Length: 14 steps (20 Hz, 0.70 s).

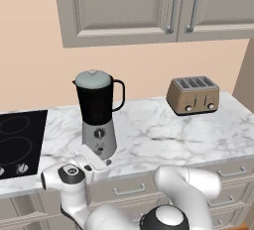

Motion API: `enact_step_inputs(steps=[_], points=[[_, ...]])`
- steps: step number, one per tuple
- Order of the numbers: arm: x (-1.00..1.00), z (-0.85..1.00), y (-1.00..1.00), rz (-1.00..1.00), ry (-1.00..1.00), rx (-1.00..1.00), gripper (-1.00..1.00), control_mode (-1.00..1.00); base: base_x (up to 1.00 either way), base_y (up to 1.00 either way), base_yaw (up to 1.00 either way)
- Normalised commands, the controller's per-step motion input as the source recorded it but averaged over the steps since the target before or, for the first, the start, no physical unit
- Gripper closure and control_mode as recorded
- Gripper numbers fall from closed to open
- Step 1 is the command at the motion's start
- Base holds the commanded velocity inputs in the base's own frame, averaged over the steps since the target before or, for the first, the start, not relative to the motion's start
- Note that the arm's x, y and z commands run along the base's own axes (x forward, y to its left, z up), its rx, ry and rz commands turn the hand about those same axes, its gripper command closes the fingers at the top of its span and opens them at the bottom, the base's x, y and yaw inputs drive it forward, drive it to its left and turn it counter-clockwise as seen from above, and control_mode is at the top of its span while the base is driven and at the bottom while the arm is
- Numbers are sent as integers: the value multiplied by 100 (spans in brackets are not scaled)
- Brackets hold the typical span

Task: Open the blender lid, put the peach in the blender, close the lid, and start the blender.

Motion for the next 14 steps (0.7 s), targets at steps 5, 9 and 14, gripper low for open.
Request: enact_step_inputs(steps=[5, 9, 14], points=[[32, -16, -3, 6, -13, 4, -100, -100, 0, 0, 0], [-62, 20, -11, 3, -30, 1, -100, -100, 0, 0, 0], [-58, 77, 0, 0, -20, 0, -100, -100, 0, 0, 0]])
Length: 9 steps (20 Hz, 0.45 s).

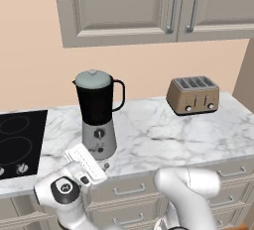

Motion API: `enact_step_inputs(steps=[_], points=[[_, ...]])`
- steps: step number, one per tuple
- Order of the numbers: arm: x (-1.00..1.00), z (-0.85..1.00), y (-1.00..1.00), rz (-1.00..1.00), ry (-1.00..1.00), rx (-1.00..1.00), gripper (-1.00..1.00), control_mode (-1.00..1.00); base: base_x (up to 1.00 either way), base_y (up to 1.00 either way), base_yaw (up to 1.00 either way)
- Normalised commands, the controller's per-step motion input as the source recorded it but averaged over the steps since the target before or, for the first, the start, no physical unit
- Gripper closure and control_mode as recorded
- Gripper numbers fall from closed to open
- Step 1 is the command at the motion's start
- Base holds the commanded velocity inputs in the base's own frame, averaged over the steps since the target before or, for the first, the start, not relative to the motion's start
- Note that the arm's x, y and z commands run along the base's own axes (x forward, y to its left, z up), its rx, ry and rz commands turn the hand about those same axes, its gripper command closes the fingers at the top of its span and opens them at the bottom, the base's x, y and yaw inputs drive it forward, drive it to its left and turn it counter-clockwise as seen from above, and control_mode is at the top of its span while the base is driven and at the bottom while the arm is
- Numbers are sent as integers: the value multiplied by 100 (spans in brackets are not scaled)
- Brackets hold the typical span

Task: Open the blender lid, put the peach in the blender, close the lid, and start the blender.

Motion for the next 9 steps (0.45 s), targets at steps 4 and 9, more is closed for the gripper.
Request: enact_step_inputs(steps=[4, 9], points=[[-9, 87, 0, 0, -4, -2, -100, -100, 0, 0, 0], [-5, 23, 0, 0, 0, -1, -100, -100, 0, 0, 0]])
